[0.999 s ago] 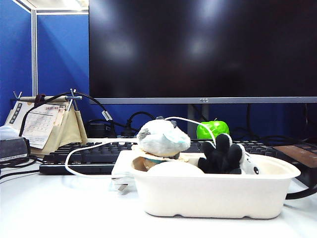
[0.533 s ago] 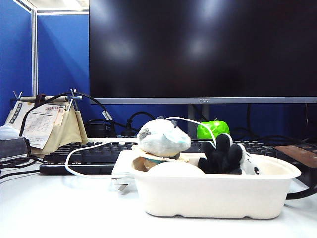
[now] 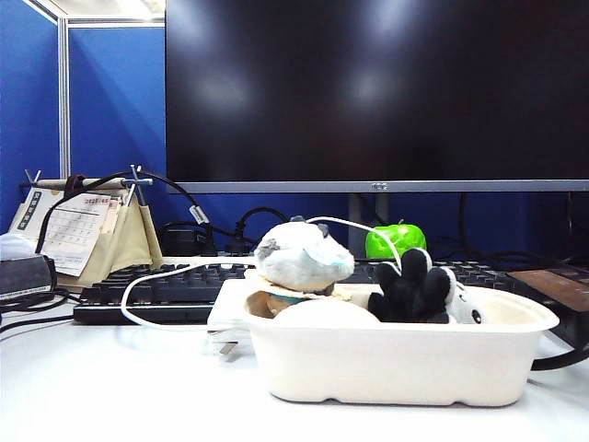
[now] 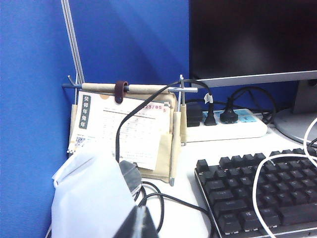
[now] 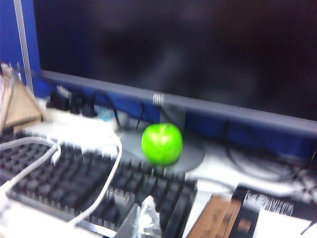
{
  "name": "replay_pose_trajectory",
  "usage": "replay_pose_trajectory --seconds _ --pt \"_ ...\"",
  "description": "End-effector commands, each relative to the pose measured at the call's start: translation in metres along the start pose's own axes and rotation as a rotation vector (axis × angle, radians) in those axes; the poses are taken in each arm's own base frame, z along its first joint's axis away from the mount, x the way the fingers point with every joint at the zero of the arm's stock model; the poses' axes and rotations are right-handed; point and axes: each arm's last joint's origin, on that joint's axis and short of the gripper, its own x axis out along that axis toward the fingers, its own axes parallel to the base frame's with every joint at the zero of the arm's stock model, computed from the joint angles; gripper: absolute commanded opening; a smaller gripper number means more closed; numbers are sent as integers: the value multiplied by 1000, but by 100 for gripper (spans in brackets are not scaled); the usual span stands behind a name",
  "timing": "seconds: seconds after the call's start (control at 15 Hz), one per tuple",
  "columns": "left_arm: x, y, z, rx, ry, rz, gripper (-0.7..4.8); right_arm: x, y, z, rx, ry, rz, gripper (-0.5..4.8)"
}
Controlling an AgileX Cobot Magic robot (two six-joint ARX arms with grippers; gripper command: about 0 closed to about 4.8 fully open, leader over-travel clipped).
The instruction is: Identity fluffy octopus among items on the table, put them into the paper lunch box.
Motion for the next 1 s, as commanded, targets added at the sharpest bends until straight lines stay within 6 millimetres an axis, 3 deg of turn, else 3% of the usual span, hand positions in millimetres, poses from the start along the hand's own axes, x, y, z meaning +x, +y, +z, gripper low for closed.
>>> replay_pose_trajectory --seconds 0.07,1.0 --pt "0 0 2 3 -16 -5 -5 1 -1 -9 1 -9 -9 -6" --pt "0 0 2 3 -16 -5 -5 2 0 -17 11 15 10 -6"
